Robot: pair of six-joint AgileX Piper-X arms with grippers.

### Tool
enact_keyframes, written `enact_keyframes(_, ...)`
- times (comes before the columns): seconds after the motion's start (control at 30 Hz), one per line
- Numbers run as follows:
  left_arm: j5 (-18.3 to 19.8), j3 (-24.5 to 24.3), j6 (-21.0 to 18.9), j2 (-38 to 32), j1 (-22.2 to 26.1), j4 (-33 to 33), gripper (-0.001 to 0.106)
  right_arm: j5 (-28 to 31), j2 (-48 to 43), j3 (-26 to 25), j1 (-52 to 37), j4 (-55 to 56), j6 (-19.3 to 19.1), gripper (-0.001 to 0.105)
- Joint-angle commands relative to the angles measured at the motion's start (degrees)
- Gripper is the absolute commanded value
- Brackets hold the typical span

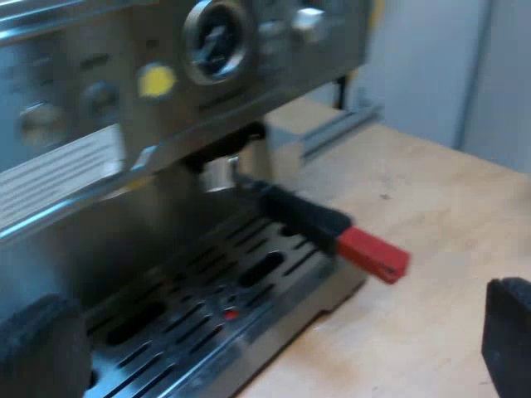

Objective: Grind coffee beans and then tamp

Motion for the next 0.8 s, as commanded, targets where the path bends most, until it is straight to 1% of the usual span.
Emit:
enact_keyframes(0.03, 1.71, -0.23, -0.17, 2.36, -2.2, -1.7, 0.098, -2.04, 0.39, -0.64, 1.3, 0.39, -0.99, 0.07)
enact_keyframes(0.07, 1.85, -0.23, -0.17, 2.57, -2.36, -1.72, 0.098, -2.25, 0.45, -0.64, 1.69, 0.39, -1.15, 0.07)
enact_keyframes(0.1, 3.23, -0.23, -0.17, 4.01, -3.19, -1.72, 0.098, -2.43, 0.87, -0.64, 3.07, 0.26, -3.07, 0.07)
enact_keyframes(0.13, 5.03, -0.23, -0.17, 5.86, -3.85, -1.72, 0.098, -2.44, 0.86, -0.64, 5.52, -0.9, -5.92, 0.07)
enact_keyframes(0.2, 5.63, -0.23, -0.12, 8.05, -4.17, -2.01, 0.098, -2.44, 0.86, -0.64, 6.88, -2.88, -5.99, 0.07)
enact_keyframes(0.27, 5.63, -0.09, 0.28, 8.6, -4.15, -2.13, 0.098, -2.44, 0.86, -0.64, 7.93, -4.7, -5.99, 0.07)
enact_keyframes(0.3, 5.62, 1.17, 2.29, 10.37, -4.15, -4.27, 0.098, -2.44, 0.86, -0.64, 8.6, -6.09, -5.99, 0.07)
enact_keyframes(0.33, 5.72, 1.99, 3.28, 10.9, -4.27, -5.77, 0.098, -2.22, 0.86, -0.44, 9.22, -7.59, -5.99, 0.07)
enact_keyframes(0.4, 6.59, 3.32, 3.81, 11.42, -4.27, -8.49, 0.097, -1.27, 0.86, 0.11, 9.94, -9.65, -5.99, 0.07)
enact_keyframes(0.43, 7.73, 4.67, 3.81, 11.66, -4.27, -11.52, 0.097, -0.33, 0.86, 0.6, 10.53, -10.71, -5.99, 0.07)
enact_keyframes(0.5, 8.93, 6.37, 3.81, 11.64, -4.27, -15.11, 0.097, 0.97, 0.86, 1.65, 11.23, -12.79, -5.99, 0.07)
enact_keyframes(0.57, 9.05, 7.57, 3.81, 11.64, -4.27, -17.46, 0.097, 2.27, 0.98, 2.71, 11.89, -14.97, -5.99, 0.07)
enact_keyframes(0.6, 9.05, 8.99, 3.81, 11.64, -4.27, -19.37, 0.097, 2.64, 0.98, 3.49, 12.45, -16.47, -5.99, 0.07)
enact_keyframes(0.73, 9.22, 12.68, 3.69, 11.64, -4.27, -22.62, 0.097, 3.61, 0.98, 6.31, 14.78, -20.07, -5.59, 0.07)
enact_keyframes(0.77, 9.66, 13.23, 3.69, 11.64, -4.27, -22.86, 0.097, 3.61, 0.98, 6.77, 15.24, -20.38, -5.34, 0.07)
enact_keyframes(0.8, 10.87, 14.23, 3.69, 11.64, -4.27, -23.4, 0.097, 3.71, 1.1, 7.37, 16.05, -20.78, -4.71, 0.07)
